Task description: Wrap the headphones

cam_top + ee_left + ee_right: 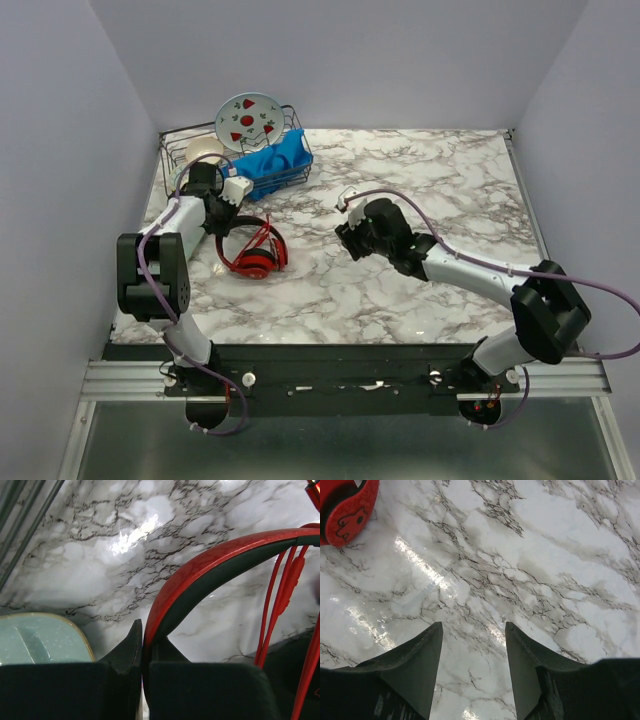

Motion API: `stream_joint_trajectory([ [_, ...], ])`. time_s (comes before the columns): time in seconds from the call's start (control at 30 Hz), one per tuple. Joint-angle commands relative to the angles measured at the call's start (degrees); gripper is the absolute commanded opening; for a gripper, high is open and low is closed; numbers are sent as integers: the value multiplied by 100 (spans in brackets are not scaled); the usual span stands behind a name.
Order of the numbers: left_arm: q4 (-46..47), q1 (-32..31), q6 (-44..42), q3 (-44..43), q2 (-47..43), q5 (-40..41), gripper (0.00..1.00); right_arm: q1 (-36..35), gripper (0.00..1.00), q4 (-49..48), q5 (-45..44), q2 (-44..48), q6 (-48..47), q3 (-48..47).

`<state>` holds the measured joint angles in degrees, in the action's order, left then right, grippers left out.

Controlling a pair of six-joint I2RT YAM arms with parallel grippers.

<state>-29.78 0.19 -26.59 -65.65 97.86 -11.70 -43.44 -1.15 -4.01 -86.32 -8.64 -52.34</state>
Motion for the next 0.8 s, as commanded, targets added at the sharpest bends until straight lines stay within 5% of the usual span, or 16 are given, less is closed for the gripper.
stream_joint_trajectory([
  [0.0,-20,289,-224,8,268,-350,1,-15,61,71,-188,265,-67,162],
  [0.13,104,342,-198,26,426,-315,32,-15,61,71,-197,335,-93,171],
  [0.3,148,394,-13,-71,400,-236,43,-15,61,80,-170,458,-85,171],
  [0.4,209,412,127,-80,207,-104,58,-15,62,88,-293,520,-67,180],
  [0.47,244,412,215,-54,14,-34,75,-7,64,88,-555,520,3,145],
  [0.5,245,412,233,-53,-48,-8,98,28,65,97,-644,503,55,127],
  [0.77,8,403,541,-1,-1040,274,99,538,67,378,-952,801,714,136],
])
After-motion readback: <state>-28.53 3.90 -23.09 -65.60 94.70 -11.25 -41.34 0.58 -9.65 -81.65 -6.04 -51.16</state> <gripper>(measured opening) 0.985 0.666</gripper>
